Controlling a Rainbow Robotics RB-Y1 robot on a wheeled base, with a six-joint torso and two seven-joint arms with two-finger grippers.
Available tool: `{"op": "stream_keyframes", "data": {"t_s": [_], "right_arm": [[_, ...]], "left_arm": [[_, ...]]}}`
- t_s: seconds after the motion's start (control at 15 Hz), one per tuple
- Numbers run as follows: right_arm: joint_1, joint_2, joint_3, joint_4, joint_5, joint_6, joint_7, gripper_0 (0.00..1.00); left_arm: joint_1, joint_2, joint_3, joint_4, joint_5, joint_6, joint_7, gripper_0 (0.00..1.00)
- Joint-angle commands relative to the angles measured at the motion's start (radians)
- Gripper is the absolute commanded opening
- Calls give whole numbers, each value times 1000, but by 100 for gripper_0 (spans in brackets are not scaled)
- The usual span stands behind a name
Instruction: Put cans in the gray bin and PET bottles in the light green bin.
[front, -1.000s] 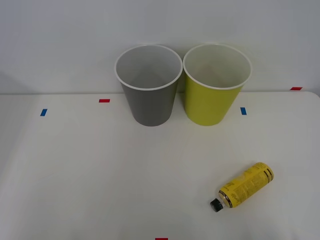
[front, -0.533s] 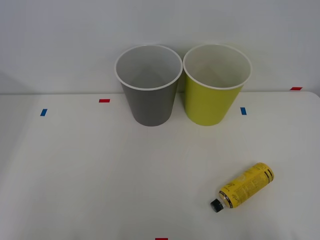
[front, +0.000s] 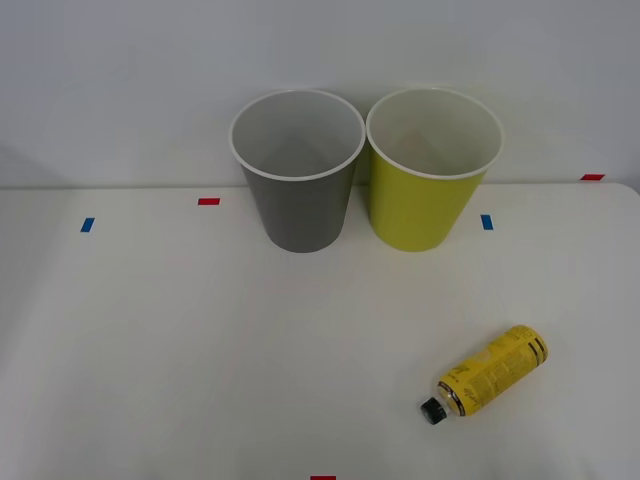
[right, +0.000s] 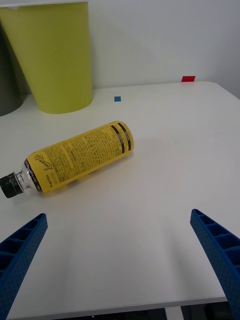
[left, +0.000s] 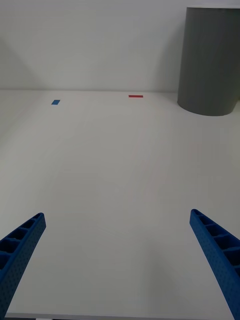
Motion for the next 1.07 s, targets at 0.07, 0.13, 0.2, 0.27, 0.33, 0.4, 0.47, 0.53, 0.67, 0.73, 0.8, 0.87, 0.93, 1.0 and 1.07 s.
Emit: {"op": "stream_keyframes", "data": {"t_s": [0.07, 0.13, 0.2, 0.27, 0.33, 0.4, 0.47, 0.53, 0.67, 0.73, 0.8, 0.87, 0.93, 1.0, 1.07], "right_arm": [[-48, 9, 5, 57, 2, 26, -5, 100], [-60, 9, 8, 68, -11, 18, 0, 100], [-60, 3, 12, 55, -11, 14, 2, 100], [-58, 0, 14, 35, -11, 14, -5, 100], [-60, -2, 17, 31, -12, 14, -5, 100], [-61, -2, 18, 31, -12, 14, -6, 100], [-61, -5, 20, 28, -17, 14, -5, 100], [-60, -8, 20, 12, -18, 14, -8, 100], [-61, -12, 23, -11, -26, 17, -12, 100], [-60, -17, 29, -28, -26, 38, -14, 100], [-54, -23, 40, -69, -25, 86, -9, 100], [-43, -34, 54, -117, -25, 146, -12, 100], [-37, -49, 69, -175, -25, 225, -15, 100], [-35, -63, 94, -238, -28, 331, -17, 100], [-43, -74, 112, -276, -51, 406, -20, 100]], "left_arm": [[0, 0, 0, 0, 0, 0, 0, 100], [0, 0, 0, 0, 0, 0, 0, 100], [0, 0, 0, 0, 0, 0, 0, 100], [0, 0, 0, 0, 0, 0, 0, 100], [0, 0, 0, 0, 0, 0, 0, 100], [0, 0, 0, 0, 0, 0, 0, 100], [0, 0, 0, 0, 0, 0, 0, 100], [0, 0, 0, 0, 0, 0, 0, 100], [0, 0, 0, 0, 0, 0, 0, 100], [0, 0, 0, 0, 0, 0, 0, 100], [0, 0, 0, 0, 0, 0, 0, 100], [0, 0, 0, 0, 0, 0, 0, 100], [0, 0, 0, 0, 0, 0, 0, 100], [0, 0, 0, 0, 0, 0, 0, 100], [0, 0, 0, 0, 0, 0, 0, 100]]}}
